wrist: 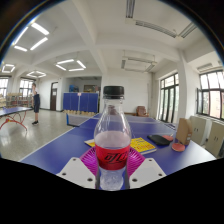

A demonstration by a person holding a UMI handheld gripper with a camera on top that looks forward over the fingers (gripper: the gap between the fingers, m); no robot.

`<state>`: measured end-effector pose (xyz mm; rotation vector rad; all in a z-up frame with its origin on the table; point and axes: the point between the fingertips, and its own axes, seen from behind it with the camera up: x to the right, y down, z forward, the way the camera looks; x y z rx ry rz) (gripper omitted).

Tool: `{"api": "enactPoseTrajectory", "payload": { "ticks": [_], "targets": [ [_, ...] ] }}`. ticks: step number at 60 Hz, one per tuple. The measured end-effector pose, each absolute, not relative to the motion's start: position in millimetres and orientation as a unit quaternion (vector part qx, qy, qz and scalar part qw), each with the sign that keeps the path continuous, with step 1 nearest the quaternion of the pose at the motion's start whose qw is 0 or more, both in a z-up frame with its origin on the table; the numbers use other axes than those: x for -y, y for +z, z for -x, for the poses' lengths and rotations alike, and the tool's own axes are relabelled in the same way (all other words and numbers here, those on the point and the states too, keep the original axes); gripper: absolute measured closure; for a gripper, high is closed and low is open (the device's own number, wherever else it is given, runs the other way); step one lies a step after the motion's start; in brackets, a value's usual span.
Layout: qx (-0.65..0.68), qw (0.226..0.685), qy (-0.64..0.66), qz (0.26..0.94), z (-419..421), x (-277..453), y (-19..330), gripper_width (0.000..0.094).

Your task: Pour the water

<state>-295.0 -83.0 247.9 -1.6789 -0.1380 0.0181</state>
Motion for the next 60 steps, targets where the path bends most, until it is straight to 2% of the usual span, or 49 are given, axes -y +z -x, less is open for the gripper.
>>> {"api": "enactPoseTrajectory", "payload": {
  "ticks": [4, 5, 14, 17, 18, 19, 25, 33, 34, 37, 38, 39, 41, 45, 56, 60],
  "targets": [
    [0.057, 0.648, 0.017, 0.760, 292.2, 76.1, 204.2, 0.0610],
    [0.056, 0.643, 0.017, 0.764, 310.8, 72.7, 181.1, 0.0609],
    [0.053, 0.615, 0.038, 0.786, 287.3, 74.4, 129.9, 0.0606],
    [0.048, 0.604, 0.044, 0.794, 308.5, 75.8, 110.3, 0.0607],
    [0.049, 0.601, 0.044, 0.797, 300.9, 79.7, 95.8, 0.0600],
    [0.049, 0.626, 0.044, 0.777, 297.9, 79.1, 105.2, 0.0606],
    [0.047, 0.635, 0.034, 0.771, 298.3, 76.8, 107.9, 0.0592],
    [0.029, 0.621, 0.041, 0.782, 290.5, 75.8, 104.2, 0.0414],
    [0.029, 0.610, 0.040, 0.791, 288.5, 78.0, 99.2, 0.0374],
    [0.029, 0.583, 0.031, 0.812, 282.1, 87.2, 90.9, 0.0119],
    [0.026, 0.578, 0.026, 0.815, 281.8, 81.9, 90.4, 0.0062],
    [0.025, 0.577, 0.023, 0.816, 283.2, 82.1, 90.3, 0.0102],
    [0.022, 0.576, 0.016, 0.817, 277.9, 96.3, 98.0, 0.0119],
    [0.028, 0.574, 0.003, 0.818, 273.8, 120.6, 115.7, 0.0071],
    [0.026, 0.559, -0.025, 0.829, 274.5, 220.2, 170.4, 0.0082],
    [0.019, 0.551, -0.038, 0.833, 275.3, 267.8, 175.6, 0.0087]
  ]
}}
